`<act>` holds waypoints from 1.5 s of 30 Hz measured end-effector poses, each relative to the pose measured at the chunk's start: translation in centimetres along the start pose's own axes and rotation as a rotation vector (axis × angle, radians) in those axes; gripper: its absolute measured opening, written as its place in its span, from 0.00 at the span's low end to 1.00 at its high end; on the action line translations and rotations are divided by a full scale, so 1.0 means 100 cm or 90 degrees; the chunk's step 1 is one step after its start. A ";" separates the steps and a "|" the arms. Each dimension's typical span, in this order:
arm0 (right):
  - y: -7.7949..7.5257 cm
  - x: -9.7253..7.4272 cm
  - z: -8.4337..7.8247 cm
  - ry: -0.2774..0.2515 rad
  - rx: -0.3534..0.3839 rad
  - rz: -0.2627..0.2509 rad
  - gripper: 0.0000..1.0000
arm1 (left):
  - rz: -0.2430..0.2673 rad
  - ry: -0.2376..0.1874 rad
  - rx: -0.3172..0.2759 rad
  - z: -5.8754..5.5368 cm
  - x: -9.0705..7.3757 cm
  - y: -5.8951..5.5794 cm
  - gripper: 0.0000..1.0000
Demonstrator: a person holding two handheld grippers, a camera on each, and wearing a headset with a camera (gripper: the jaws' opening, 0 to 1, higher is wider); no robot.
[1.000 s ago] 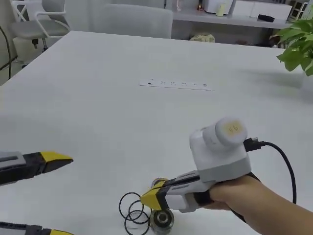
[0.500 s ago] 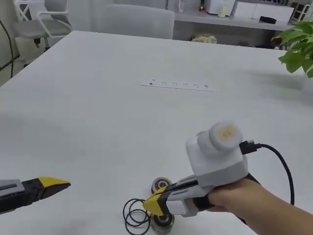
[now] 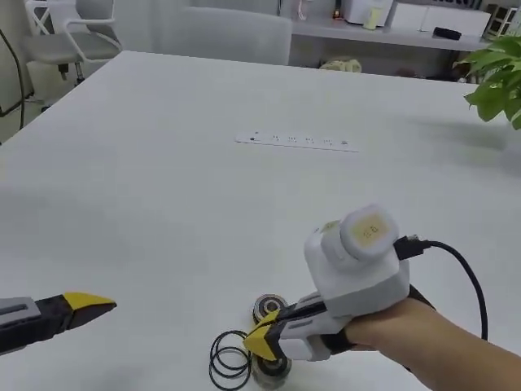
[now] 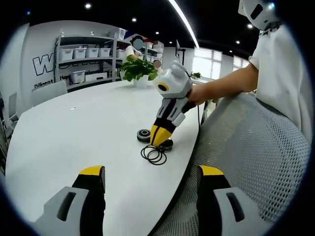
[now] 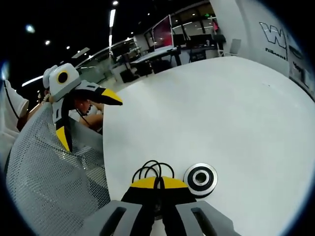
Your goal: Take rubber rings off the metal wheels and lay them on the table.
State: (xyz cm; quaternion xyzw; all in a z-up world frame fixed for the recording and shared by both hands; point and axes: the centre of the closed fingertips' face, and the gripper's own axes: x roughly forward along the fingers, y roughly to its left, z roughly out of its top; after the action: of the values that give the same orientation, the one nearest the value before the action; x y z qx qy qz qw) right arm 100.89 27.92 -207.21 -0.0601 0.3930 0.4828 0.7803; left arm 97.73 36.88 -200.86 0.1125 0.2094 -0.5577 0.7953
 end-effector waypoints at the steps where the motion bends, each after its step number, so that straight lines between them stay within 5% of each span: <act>1: 0.000 0.000 0.000 0.000 0.000 0.000 0.00 | 0.001 -0.001 0.000 0.000 0.000 0.000 0.74; 18: -0.002 -0.001 0.002 -0.004 -0.016 -0.010 0.05 | 0.006 0.003 0.002 -0.001 -0.001 0.001 0.73; 29: -0.013 -0.014 0.019 -0.053 -0.010 -0.029 0.05 | 0.007 0.008 0.013 0.003 -0.005 0.004 0.73; 37: -0.033 -0.028 0.031 -0.103 0.019 -0.065 0.06 | -0.007 -0.008 0.046 0.029 -0.010 0.009 0.73; 45: -0.052 -0.035 0.023 -0.104 0.056 -0.099 0.06 | -0.012 -0.029 0.111 0.069 -0.008 0.021 0.73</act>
State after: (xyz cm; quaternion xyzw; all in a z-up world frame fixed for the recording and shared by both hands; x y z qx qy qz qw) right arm 105.57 23.83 -204.77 -0.0167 0.3433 0.4061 0.8468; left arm 100.88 35.41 -194.47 0.1666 0.1433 -0.5839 0.7815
